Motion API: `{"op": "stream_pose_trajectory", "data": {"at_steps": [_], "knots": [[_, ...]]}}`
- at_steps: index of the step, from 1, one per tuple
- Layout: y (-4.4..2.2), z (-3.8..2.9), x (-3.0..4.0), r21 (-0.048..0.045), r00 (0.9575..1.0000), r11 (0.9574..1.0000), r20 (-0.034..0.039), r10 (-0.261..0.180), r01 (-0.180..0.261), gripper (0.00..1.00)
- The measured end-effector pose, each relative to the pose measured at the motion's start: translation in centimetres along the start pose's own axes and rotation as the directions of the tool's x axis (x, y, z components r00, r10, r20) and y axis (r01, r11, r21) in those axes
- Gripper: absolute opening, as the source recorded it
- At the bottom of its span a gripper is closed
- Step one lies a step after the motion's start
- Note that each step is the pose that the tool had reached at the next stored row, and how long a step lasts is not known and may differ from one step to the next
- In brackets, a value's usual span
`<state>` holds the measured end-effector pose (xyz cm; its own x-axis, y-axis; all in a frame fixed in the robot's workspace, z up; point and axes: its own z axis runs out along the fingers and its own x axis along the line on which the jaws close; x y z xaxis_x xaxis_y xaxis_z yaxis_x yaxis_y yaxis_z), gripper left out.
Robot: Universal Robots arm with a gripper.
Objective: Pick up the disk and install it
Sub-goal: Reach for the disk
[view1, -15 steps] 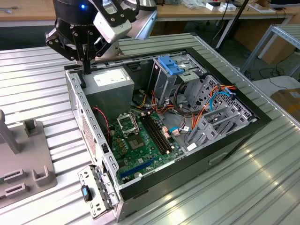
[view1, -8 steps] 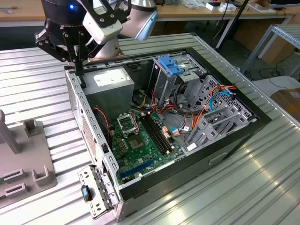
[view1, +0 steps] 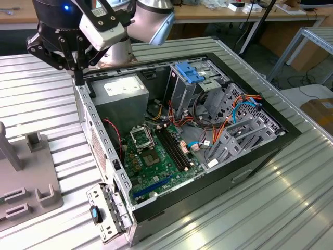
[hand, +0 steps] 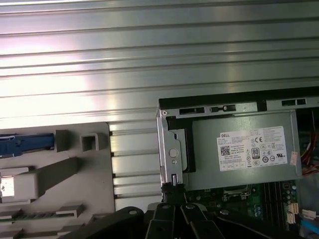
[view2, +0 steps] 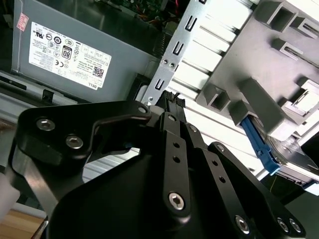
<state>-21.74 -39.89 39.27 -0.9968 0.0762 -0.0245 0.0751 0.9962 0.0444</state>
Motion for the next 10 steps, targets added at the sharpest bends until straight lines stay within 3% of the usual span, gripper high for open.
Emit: {"op": "stream_pose_trajectory", "data": {"at_steps": [3,8,10], "knots": [[-0.03,-0.01,0.41,0.0000,1.0000,1.0000,0.0000,0.000,0.000,0.11],[-0.15,-0.04,1.94,0.0000,1.0000,1.0000,-0.0001,0.000,0.000,0.11],[-0.22,-0.06,2.87,0.0000,1.0000,1.0000,0.0000,0.000,0.000,0.11]]}}
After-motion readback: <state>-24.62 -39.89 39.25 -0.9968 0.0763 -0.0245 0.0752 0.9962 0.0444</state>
